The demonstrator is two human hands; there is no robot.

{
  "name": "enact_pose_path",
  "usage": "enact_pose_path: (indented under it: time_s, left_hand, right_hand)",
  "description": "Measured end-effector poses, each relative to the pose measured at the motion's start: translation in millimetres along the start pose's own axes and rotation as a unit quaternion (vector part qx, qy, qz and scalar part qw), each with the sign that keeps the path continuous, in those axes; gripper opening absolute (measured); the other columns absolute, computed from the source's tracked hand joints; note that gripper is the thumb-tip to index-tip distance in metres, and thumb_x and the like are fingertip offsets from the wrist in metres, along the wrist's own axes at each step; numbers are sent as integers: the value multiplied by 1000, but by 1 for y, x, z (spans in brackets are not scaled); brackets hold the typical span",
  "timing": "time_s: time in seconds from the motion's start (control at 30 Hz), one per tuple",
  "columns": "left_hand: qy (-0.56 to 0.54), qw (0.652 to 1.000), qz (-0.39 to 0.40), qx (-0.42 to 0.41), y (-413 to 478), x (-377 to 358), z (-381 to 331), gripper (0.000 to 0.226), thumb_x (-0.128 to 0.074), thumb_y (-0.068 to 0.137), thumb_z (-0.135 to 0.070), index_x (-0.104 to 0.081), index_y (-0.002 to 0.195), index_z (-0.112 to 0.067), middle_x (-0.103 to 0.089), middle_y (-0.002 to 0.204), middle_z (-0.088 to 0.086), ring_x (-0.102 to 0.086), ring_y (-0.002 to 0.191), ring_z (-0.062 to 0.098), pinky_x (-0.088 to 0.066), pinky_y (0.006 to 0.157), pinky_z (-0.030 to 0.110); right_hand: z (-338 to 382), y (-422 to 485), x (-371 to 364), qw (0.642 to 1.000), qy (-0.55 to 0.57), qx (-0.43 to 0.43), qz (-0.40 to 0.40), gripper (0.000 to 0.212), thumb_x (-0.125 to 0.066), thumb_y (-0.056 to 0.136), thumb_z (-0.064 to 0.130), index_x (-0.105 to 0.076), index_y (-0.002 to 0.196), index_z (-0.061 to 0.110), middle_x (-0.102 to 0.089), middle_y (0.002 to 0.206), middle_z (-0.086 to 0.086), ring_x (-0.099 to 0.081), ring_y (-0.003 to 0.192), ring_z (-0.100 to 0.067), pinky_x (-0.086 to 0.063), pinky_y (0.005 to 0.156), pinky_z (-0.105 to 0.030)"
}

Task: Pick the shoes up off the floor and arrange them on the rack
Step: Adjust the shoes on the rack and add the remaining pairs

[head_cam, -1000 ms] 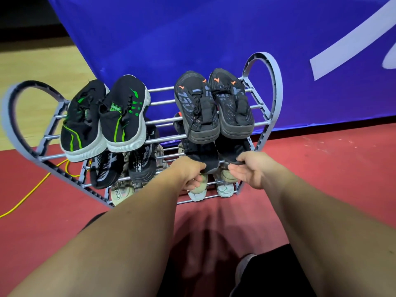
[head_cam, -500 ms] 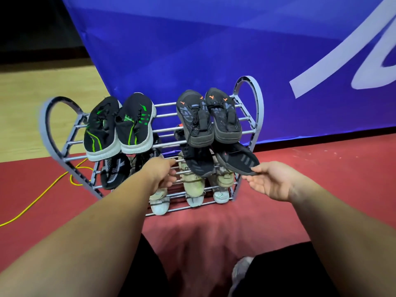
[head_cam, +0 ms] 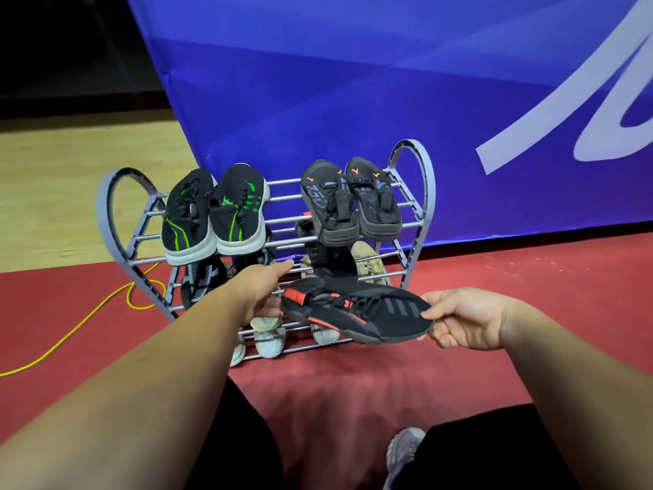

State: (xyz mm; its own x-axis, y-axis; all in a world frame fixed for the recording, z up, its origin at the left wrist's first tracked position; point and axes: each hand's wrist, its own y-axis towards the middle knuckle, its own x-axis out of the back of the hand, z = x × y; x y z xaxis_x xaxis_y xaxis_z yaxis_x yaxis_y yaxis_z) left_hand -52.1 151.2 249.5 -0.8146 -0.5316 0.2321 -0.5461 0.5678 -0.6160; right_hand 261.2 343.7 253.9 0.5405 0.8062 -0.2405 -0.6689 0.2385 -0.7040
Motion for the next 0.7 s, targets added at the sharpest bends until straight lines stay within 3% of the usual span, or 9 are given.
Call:
enact_pose_path:
  time_s: [0.07, 0.2, 0.3, 0.33, 0.37, 0.43, 0.5, 0.6, 0.7]
  left_hand:
    - [32, 999, 16, 4, 0, 2, 2, 39, -66, 91, -54, -66, 115, -24, -67, 108, -1, -65, 79, 18, -52, 70, 29]
    - [119, 988, 99, -9, -2, 6, 8, 22, -77, 88, -33, -70, 103, -20, -73, 96, 4, -61, 78, 14, -40, 62, 26]
    - [177, 978, 112, -4, 4, 15, 17, 61, -94, 60, -31, -70, 113, -11, -77, 110, 11, -67, 91, 22, -54, 80, 32]
    - [197, 972, 126, 10, 6, 18, 19, 66, -95, 56, -34, -70, 113, -11, -77, 106, 12, -69, 88, 24, -54, 78, 32]
    - [217, 965, 147, 25, 5, 21, 21, 63, -96, 56, -38, -71, 107, -12, -77, 93, 11, -68, 76, 22, -51, 67, 28]
    - [258, 946, 184, 66, 6, 24, 23, 62, -96, 51, -54, -68, 93, -18, -62, 70, 5, -50, 53, 16, -36, 51, 22]
    - [280, 934, 206, 80, 2, 21, 21, 69, -94, 46, -64, -70, 96, -22, -55, 68, 1, -42, 50, 11, -33, 46, 20]
    - [272, 918, 275, 84, -5, 5, 16, 76, -88, 63, -61, -68, 121, -17, -60, 70, 1, -48, 48, 10, -41, 44, 18]
    - [236, 913, 322, 87, -12, -15, 9, 39, -79, 86, -43, -64, 118, -26, -66, 72, 3, -59, 51, 13, -48, 48, 20]
  right_hand:
    - [1, 4, -4, 1000, -14, -6, 0, 23, -65, 82, -1, -67, 103, 7, -69, 83, -29, -63, 48, -19, -53, 48, -26]
    - [7, 15, -8, 1000, -23, 1, -16, 14, -63, 88, 0, -68, 98, 8, -68, 77, -23, -59, 45, -17, -51, 46, -24]
    - [10, 26, -9, 999, -12, 18, -47, 13, -63, 92, 5, -69, 104, 9, -60, 71, -12, -53, 44, -13, -46, 45, -22]
    - [11, 30, -11, 998, -7, 23, -58, 14, -63, 93, 8, -68, 106, 11, -57, 72, -9, -50, 44, -13, -44, 45, -22]
    - [13, 34, -13, 997, 0, 28, -71, 11, -63, 94, 12, -67, 104, 12, -56, 71, -7, -47, 44, -12, -41, 46, -21]
    - [15, 40, -17, 994, 15, 34, -102, 11, -62, 98, 20, -68, 92, 13, -57, 65, -1, -40, 45, -10, -36, 47, -21]
    - [19, 48, -21, 988, 28, 42, -143, 22, -61, 100, 31, -67, 84, 17, -56, 60, 3, -34, 47, -10, -33, 48, -22]
    - [26, 62, -28, 971, 65, 62, -219, 32, -64, 97, 49, -63, 82, 21, -51, 54, 5, -30, 45, -9, -35, 47, -23]
    - [31, 77, -29, 948, 103, 80, -290, 36, -66, 93, 55, -65, 83, 20, -52, 56, 7, -34, 39, -8, -44, 45, -21]
